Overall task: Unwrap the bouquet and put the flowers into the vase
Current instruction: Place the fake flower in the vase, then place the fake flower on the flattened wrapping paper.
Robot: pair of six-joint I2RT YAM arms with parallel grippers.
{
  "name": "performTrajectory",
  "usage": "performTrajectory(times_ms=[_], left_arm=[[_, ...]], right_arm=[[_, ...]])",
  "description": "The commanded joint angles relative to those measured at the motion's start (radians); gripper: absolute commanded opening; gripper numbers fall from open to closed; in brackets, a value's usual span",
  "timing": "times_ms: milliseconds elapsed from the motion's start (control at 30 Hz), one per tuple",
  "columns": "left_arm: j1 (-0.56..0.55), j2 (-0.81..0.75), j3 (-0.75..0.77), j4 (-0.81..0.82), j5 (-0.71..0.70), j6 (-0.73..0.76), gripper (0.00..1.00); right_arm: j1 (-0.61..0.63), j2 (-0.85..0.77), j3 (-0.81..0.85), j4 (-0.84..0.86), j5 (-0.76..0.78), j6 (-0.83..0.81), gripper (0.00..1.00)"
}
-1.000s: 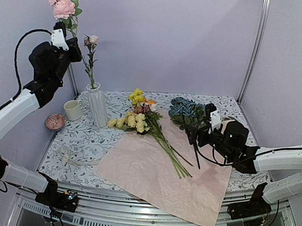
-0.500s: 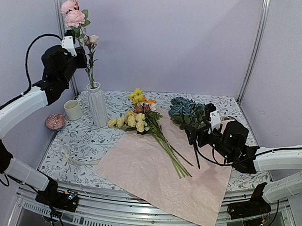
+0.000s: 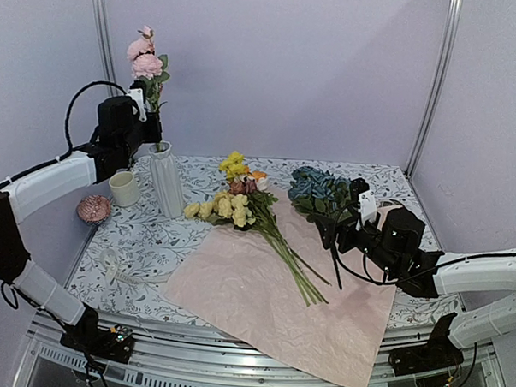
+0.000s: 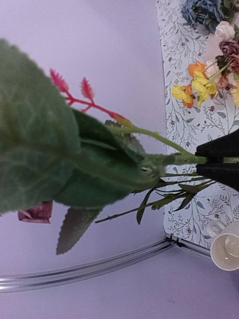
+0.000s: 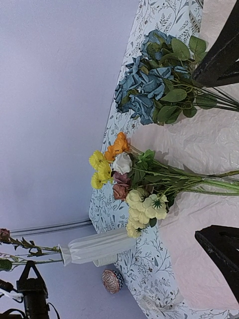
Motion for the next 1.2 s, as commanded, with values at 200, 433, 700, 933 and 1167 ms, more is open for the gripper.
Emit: performTrajectory(times_ms=[200,433,700,933,1167], left_arm=[[0.010,0.003,-0.004,-0.126,0.042,-0.107,0.70],[0.010,-0.067,-0.037,-0.200,0.084,-0.160,0.84],[0.008,-0.211,-0.093,-0.348,0.159,-0.231,0.86],[0.008,-0.375,-0.208,-0.397,0.344,-0.290,0.90],[-0.011,-0.453,-0.382,-0.296,0.575,-0.426,0.98]], right_arm=[[-0.006,0.010,-0.005,0.027,-0.009,-0.009,0.99],[-0.004,0.021,0.001,0.025,-0.011,-0.005,0.99],[-0.006,0.030,0.005,0.020,-0.014,0.000,0.99],[-0.005,0.042,0.035,-0.026,-0.033,0.012,0.99],[-0.004,0.072,0.146,-0.230,-0.057,0.120,0.99]])
